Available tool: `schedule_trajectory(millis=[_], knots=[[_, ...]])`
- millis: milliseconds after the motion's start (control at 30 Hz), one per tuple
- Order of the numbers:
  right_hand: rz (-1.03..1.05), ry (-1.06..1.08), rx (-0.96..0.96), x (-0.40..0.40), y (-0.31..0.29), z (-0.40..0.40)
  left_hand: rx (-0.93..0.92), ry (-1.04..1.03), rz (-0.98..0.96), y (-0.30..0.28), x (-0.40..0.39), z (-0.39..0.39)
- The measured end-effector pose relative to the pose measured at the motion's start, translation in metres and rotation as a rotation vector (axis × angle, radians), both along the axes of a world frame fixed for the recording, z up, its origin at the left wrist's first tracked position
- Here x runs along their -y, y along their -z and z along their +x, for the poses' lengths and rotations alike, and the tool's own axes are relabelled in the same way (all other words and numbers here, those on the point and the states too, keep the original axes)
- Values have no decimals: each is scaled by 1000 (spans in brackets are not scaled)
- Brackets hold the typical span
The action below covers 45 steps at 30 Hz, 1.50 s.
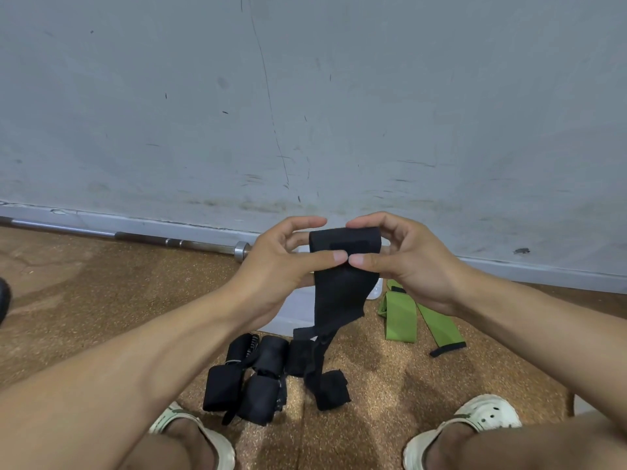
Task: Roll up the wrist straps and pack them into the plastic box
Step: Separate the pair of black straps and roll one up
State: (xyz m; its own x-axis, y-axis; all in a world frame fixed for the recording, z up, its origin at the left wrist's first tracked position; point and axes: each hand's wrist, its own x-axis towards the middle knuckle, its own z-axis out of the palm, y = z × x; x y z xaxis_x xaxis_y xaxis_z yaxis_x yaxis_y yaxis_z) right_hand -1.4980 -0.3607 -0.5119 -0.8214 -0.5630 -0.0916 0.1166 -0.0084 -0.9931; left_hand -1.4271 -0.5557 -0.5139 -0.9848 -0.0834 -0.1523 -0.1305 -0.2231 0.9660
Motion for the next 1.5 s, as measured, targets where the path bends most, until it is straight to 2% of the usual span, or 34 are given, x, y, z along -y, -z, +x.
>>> schedule_trajectory(millis=[200, 433, 533, 733, 900, 1100, 1267, 1500], knots=[[34, -6, -116, 0, -3, 1, 46, -8, 10, 0, 0, -2], [103, -20, -27, -2, -3, -3, -22, -39, -99, 1, -3, -3], [122, -23, -45, -4, -1, -2, -35, -54, -127, 2, -5, -3], [36, 21, -107, -3, -7, -1, 1, -38, -92, 1, -9, 1], [-17, 71, -185, -1, -8, 0, 69, 56, -38, -6, -9, 6], [-24, 46, -217, 1, -4, 0, 86, 33, -18, -7, -6, 6], [43, 10, -213, -2, -3, -1, 96, 12, -14, -6, -4, 3], [34, 9, -83, -3, -7, -1, 26, -12, -55, -3, -1, -1]])
